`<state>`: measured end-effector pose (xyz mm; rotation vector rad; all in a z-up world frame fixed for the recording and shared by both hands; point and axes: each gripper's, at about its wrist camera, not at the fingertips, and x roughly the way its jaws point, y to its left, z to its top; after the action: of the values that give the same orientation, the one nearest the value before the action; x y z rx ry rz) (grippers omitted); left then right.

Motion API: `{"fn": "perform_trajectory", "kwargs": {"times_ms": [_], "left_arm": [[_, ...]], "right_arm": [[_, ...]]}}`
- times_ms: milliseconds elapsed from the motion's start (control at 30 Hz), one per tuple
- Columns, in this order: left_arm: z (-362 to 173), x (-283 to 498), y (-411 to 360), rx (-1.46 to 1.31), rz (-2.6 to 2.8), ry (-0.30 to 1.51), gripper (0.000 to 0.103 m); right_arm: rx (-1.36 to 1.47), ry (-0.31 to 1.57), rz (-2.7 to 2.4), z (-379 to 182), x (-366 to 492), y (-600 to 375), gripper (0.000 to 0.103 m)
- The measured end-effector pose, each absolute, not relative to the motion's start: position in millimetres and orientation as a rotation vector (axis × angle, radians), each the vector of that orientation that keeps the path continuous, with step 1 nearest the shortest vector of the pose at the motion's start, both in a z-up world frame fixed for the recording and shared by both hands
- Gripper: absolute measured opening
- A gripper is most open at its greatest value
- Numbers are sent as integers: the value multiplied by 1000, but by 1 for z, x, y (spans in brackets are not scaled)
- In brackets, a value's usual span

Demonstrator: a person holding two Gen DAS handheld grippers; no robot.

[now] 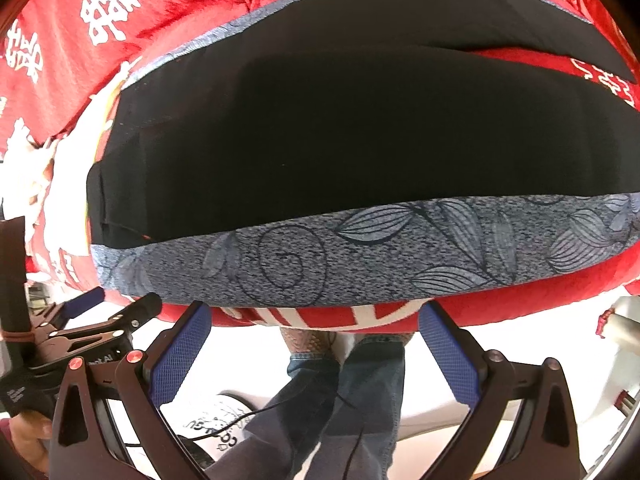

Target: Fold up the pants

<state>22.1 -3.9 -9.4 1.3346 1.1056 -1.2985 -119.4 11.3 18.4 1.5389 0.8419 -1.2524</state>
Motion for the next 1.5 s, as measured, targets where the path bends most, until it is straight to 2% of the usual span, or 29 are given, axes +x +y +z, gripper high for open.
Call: {"fn": "perform_trajectory", "kwargs": {"times_ms": [300, 433, 533, 600, 633, 667, 800, 900, 933, 967, 1000, 1033, 1167, 1333, 1433, 1500], "left_arm": [[-13, 63, -9, 1179, -1269, 1248, 103], [-24, 102, -5, 1005, -1269, 1431, 103], [-33, 121, 3, 892, -1289, 1553, 92], [-36, 131, 8, 841, -1299, 1587, 92], [-38, 138, 13, 819, -1314, 1584, 92], [-37, 147, 16, 795, -1341, 1577, 92], [-45, 156, 33, 767, -1384, 1618, 92], [-48, 154, 32, 738, -1392, 1682, 92], [-51, 155, 32, 720, -1391, 1704, 92], [-53, 158, 30, 694, -1390, 1731, 92], [-55, 161, 29, 660, -1394, 1769, 92], [-57, 164, 28, 606, -1405, 1832, 92], [-54, 174, 20, 412, -1418, 1952, 92], [-46, 172, -9, 380, -1421, 1858, 92], [-49, 163, -22, 480, -1433, 1787, 67], [-49, 161, -24, 517, -1457, 1759, 67]], "right_arm": [[1633, 617, -1050, 2, -105, 13, 103], [1699, 544, -956, -14, -95, 17, 103], [1740, 486, -892, -32, -82, 18, 102], [1768, 444, -857, -47, -72, 22, 90], [1781, 428, -848, -55, -67, 24, 78], [1795, 416, -840, -61, -64, 24, 73], [1814, 324, -844, -81, -55, 24, 70], [1824, 216, -835, -88, -55, 18, 60], [1836, 188, -826, -91, -55, 16, 45], [1848, 157, -814, -91, -54, 13, 23], [1851, 114, -807, -88, -55, 9, 16], [1842, 83, -801, -81, -57, 7, 14], [1768, 43, -759, -44, -60, 0, 13], [1730, 115, -721, -26, -61, 3, 13], [1743, 164, -734, -33, -63, 7, 17], [1765, 182, -764, -41, -73, 18, 23]]}}
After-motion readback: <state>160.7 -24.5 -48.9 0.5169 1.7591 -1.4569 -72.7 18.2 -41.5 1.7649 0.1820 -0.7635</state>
